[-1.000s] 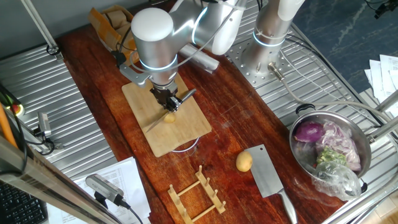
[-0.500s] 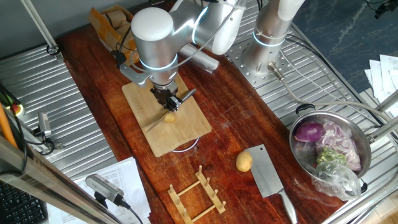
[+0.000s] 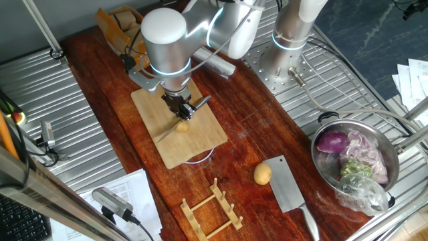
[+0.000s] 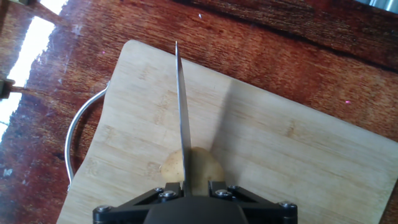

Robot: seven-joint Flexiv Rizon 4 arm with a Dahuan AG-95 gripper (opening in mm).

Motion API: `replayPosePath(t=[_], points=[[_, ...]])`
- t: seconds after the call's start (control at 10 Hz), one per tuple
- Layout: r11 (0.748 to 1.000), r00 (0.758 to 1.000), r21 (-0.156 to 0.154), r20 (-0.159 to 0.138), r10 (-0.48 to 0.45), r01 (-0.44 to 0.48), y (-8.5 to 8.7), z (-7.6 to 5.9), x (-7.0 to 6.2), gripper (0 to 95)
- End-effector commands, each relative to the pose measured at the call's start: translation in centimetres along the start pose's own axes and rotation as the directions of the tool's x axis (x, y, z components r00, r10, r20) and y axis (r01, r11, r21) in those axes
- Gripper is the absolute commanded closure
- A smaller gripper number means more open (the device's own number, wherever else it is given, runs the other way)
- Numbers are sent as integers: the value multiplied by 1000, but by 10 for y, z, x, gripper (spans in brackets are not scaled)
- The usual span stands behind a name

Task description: Chop the potatoes

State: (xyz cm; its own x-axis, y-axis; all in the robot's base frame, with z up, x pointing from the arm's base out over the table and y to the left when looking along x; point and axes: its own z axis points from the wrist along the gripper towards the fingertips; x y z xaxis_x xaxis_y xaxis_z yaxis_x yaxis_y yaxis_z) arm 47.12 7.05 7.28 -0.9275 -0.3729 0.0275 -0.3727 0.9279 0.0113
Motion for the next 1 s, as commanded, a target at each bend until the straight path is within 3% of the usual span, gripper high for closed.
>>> replayPosePath(t=[0.1,0.7,0.8,1.0], points=[[1000,1000,0,-1,-1,1,0,0,0,760],[1000,1000,0,-1,-1,1,0,0,0,760],[1000,1000,-10,-2,-3,3,9,-21,20,760],[1000,1000,-10,0,0,0,9,-21,20,760]])
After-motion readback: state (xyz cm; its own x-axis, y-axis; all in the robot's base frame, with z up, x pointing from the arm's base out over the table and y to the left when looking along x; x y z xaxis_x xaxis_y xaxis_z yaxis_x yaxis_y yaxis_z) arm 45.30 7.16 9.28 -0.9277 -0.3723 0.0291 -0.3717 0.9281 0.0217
